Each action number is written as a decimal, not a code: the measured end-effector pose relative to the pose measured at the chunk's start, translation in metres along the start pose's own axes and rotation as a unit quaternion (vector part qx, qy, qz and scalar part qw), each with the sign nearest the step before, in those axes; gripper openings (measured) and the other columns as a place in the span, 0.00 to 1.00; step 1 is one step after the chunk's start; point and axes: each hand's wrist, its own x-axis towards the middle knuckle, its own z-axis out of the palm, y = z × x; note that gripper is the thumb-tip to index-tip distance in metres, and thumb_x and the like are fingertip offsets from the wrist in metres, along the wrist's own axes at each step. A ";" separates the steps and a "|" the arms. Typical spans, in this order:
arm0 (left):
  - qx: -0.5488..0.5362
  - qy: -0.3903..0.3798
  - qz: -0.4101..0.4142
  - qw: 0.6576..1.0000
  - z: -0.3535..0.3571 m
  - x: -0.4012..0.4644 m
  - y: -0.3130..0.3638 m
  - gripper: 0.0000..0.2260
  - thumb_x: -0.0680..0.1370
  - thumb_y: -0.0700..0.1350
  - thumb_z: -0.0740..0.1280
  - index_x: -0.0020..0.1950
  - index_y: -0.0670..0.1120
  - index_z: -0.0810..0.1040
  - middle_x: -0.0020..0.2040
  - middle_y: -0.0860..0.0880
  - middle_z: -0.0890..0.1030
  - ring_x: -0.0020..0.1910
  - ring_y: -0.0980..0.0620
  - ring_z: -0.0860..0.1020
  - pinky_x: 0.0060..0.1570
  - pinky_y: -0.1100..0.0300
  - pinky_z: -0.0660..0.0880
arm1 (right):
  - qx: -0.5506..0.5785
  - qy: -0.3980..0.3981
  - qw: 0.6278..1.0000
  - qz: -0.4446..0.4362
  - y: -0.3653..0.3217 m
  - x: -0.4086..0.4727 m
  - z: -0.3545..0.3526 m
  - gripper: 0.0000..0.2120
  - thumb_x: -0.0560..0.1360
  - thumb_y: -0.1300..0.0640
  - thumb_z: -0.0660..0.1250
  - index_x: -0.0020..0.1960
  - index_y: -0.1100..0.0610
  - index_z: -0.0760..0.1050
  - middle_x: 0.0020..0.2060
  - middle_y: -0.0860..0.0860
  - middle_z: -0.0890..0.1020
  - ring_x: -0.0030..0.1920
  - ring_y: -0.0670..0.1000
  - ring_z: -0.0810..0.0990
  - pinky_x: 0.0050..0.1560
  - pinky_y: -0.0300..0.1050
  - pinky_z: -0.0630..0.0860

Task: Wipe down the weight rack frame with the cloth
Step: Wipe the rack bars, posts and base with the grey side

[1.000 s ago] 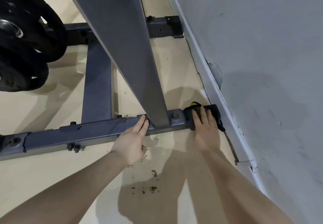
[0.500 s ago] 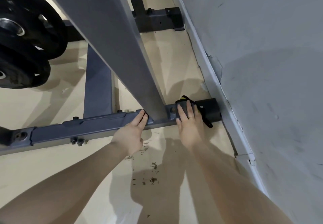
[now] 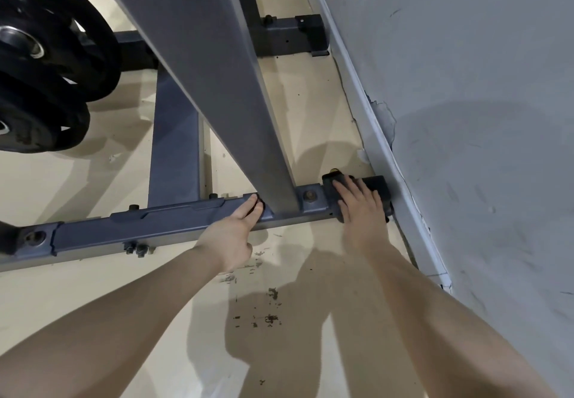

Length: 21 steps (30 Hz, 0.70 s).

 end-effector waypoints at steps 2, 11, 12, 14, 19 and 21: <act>0.012 0.003 -0.003 1.000 0.001 0.000 0.004 0.37 0.75 0.37 0.58 0.77 0.52 0.41 0.76 0.58 0.36 0.43 0.51 0.76 0.35 0.61 0.72 | 0.008 0.011 0.999 0.048 -0.011 0.004 0.002 0.20 0.83 0.56 0.50 0.74 0.52 0.63 0.75 0.51 0.60 0.75 0.55 0.55 0.73 0.50 0.46; -0.118 0.012 0.051 0.992 0.003 0.001 -0.009 0.34 0.76 0.31 0.54 0.78 0.50 0.47 0.77 0.58 0.42 0.71 0.52 0.65 0.56 0.66 0.69 | 0.391 -0.012 0.892 0.227 -0.081 -0.061 -0.012 0.13 0.83 0.58 0.50 0.64 0.55 0.69 0.58 0.55 0.76 0.58 0.55 0.75 0.55 0.44 0.70; -0.120 0.017 0.062 0.991 0.004 -0.001 -0.012 0.33 0.76 0.31 0.54 0.78 0.49 0.47 0.78 0.56 0.44 0.74 0.52 0.58 0.64 0.67 0.62 | 0.437 -0.033 0.867 0.236 -0.089 -0.072 -0.014 0.13 0.83 0.57 0.50 0.63 0.54 0.69 0.56 0.54 0.77 0.56 0.54 0.76 0.53 0.43 0.70; -0.096 0.032 0.081 0.992 0.005 -0.009 -0.019 0.31 0.78 0.32 0.54 0.78 0.47 0.47 0.78 0.52 0.47 0.76 0.52 0.50 0.68 0.69 0.49 | 0.504 -0.053 0.826 0.249 -0.108 -0.090 -0.013 0.12 0.83 0.56 0.51 0.62 0.54 0.69 0.55 0.54 0.77 0.53 0.51 0.76 0.52 0.42 0.70; -0.008 0.056 0.130 0.990 -0.010 -0.037 -0.063 0.33 0.77 0.31 0.54 0.78 0.50 0.47 0.78 0.53 0.49 0.76 0.52 0.50 0.71 0.64 0.49 | 0.562 -0.053 0.768 0.302 -0.167 -0.098 -0.011 0.15 0.83 0.53 0.53 0.66 0.54 0.70 0.58 0.54 0.77 0.57 0.54 0.76 0.56 0.46 0.72; -0.010 0.080 0.131 0.988 -0.020 -0.047 -0.092 0.32 0.77 0.32 0.54 0.77 0.49 0.49 0.78 0.51 0.52 0.76 0.51 0.53 0.72 0.63 0.51 | 0.562 -0.060 0.780 0.270 -0.186 -0.098 -0.016 0.15 0.83 0.55 0.52 0.65 0.56 0.70 0.57 0.57 0.78 0.57 0.55 0.77 0.56 0.47 0.73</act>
